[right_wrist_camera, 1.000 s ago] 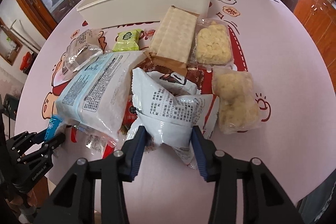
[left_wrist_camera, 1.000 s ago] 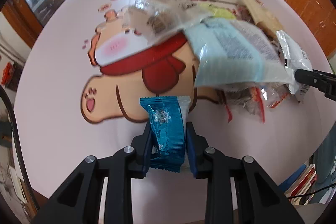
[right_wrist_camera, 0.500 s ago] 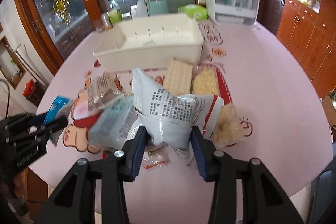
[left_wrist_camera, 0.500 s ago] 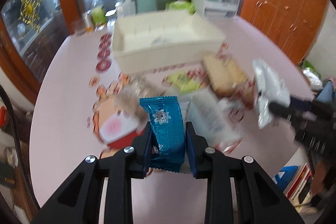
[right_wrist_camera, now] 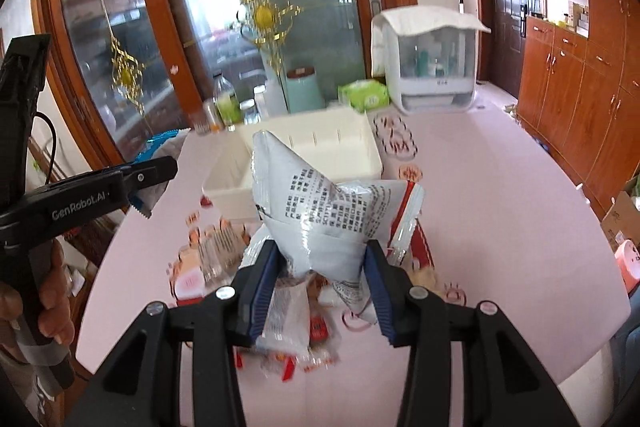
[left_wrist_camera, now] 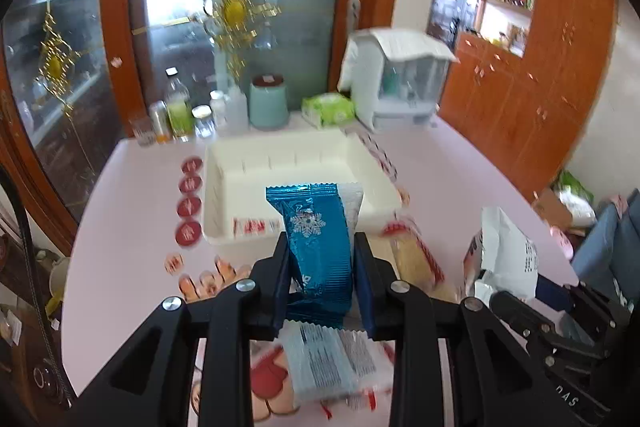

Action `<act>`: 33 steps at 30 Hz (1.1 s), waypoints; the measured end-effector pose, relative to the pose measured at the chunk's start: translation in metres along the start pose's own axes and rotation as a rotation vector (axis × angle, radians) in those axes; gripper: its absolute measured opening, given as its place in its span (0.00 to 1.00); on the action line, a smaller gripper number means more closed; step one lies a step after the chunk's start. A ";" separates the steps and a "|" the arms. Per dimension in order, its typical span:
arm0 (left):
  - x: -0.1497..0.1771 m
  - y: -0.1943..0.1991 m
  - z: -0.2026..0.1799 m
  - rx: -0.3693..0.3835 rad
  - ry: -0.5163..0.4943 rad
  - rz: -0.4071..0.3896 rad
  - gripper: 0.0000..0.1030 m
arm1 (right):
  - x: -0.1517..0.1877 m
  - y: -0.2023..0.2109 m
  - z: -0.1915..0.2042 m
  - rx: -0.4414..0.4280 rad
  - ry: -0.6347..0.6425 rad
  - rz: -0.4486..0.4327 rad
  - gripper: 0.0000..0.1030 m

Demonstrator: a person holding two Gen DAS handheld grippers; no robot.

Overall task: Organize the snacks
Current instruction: 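Carry both snacks over the white bin and open both grippers to drop them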

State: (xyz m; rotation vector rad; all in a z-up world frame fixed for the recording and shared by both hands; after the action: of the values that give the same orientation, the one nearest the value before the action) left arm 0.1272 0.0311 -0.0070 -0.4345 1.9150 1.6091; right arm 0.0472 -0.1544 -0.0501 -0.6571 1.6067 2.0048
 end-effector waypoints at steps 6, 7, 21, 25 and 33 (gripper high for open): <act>-0.045 0.005 0.004 -0.067 0.021 -0.043 0.26 | -0.051 0.000 -0.002 -0.008 -0.002 -0.061 0.44; -0.052 0.002 0.005 -0.076 0.029 -0.041 0.26 | -0.061 -0.002 -0.003 -0.006 -0.001 -0.070 0.44; -0.114 -0.107 0.010 -0.164 0.107 0.045 0.27 | -0.170 -0.090 -0.035 -0.052 -0.048 -0.040 0.45; -0.117 -0.142 0.013 -0.187 0.114 0.092 0.27 | -0.181 -0.118 -0.035 -0.079 -0.042 0.000 0.45; -0.118 -0.185 0.030 -0.238 0.129 0.153 0.27 | -0.185 -0.167 -0.032 -0.103 -0.011 0.081 0.45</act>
State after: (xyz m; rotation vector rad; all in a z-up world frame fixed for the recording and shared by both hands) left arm 0.3349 0.0058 -0.0788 -0.5107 1.8957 1.9630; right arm 0.2983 -0.1676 -0.0631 -0.6265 1.5545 2.1580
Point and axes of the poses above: each gripper's, at about its wrist camera, not at the fingertips, and y roughly against the way its jaws point, z to its left, x to its underside, the point moved 4 cm from there along -y, roughly the way its jaws point, and after that the axes turned 9 degrees about z, right-handed, at the moved point
